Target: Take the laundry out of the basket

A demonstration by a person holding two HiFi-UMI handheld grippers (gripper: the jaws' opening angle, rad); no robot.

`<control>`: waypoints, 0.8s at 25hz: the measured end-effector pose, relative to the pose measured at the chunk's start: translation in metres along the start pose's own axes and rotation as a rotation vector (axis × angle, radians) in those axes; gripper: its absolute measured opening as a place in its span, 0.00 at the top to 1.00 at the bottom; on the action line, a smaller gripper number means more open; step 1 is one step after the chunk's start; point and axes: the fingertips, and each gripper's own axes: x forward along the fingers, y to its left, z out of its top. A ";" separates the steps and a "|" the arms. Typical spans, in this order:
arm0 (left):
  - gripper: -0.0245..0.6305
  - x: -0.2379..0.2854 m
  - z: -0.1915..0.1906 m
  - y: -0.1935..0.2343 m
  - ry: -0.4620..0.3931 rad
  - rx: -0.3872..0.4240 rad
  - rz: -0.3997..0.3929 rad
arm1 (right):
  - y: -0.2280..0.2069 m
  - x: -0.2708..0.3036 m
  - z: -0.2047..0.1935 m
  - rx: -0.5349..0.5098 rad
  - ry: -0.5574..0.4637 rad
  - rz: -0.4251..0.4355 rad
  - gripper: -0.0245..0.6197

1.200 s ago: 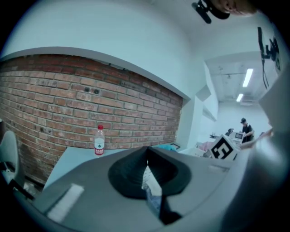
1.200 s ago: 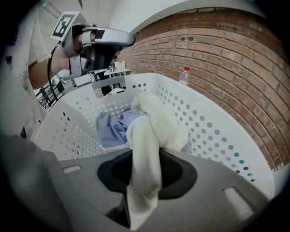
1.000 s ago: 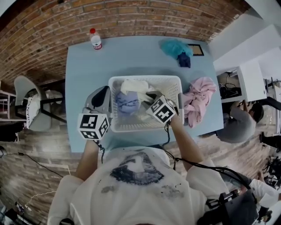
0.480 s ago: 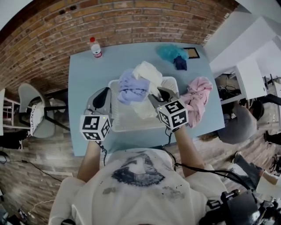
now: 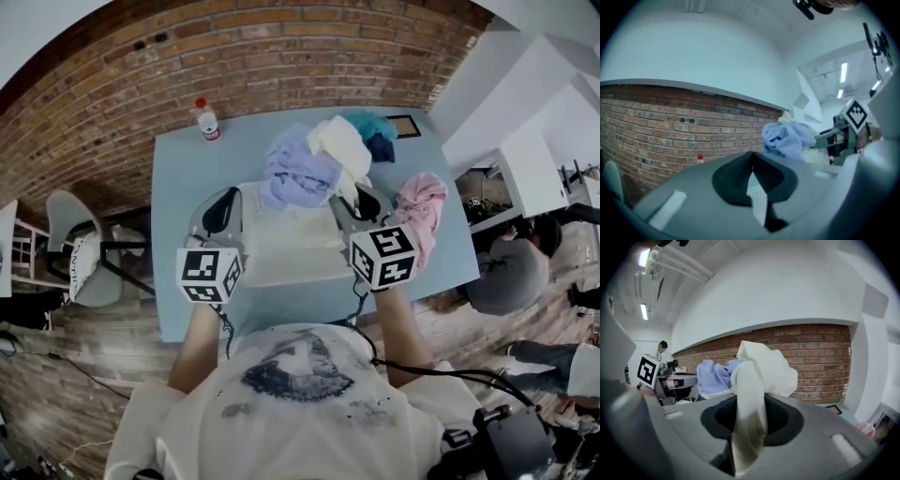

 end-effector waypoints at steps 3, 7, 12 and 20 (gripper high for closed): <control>0.98 -0.001 0.009 -0.001 -0.019 0.005 0.006 | 0.000 -0.007 0.013 -0.008 -0.037 -0.016 0.78; 0.98 -0.001 0.021 -0.002 -0.033 0.012 0.012 | -0.003 -0.015 0.029 -0.004 -0.079 -0.033 0.78; 0.98 -0.001 0.028 -0.003 -0.045 0.018 0.019 | -0.008 -0.020 0.037 -0.002 -0.107 -0.051 0.78; 0.98 -0.002 0.030 -0.010 -0.038 0.017 0.010 | -0.010 -0.025 0.039 0.013 -0.108 -0.051 0.78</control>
